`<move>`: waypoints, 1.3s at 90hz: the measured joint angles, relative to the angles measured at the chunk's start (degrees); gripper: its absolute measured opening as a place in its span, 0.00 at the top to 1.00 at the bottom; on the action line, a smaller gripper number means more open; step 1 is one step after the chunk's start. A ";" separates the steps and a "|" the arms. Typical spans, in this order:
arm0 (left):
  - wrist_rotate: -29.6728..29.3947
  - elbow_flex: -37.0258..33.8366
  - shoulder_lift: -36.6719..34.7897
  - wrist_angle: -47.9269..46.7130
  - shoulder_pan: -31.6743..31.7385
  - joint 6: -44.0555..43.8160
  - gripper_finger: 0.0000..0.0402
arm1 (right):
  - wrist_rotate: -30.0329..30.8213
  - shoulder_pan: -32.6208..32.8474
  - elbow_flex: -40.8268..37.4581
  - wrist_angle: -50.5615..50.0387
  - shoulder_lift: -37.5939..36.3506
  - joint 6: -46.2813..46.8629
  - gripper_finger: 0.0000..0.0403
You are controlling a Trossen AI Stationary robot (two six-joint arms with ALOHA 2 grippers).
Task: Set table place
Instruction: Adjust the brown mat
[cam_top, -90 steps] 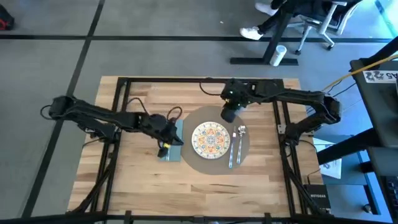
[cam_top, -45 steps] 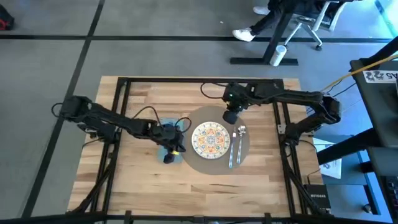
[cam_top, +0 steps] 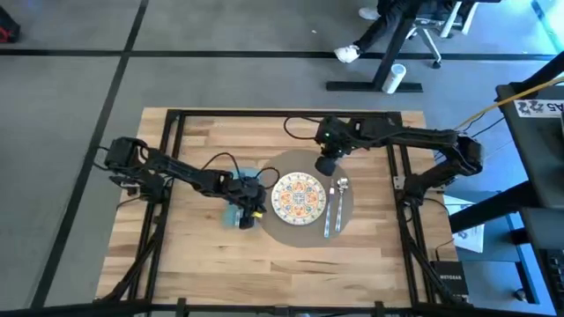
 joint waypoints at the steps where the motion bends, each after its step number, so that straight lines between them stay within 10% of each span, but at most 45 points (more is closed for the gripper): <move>1: -0.01 0.00 0.06 -0.01 0.00 -0.01 1.00 | 0.01 0.00 0.00 0.00 0.00 0.00 1.00; 117: -3.57 -0.39 0.46 -4.89 -1.16 -3.77 1.00 | 0.13 0.00 0.00 -0.08 0.00 -0.17 1.00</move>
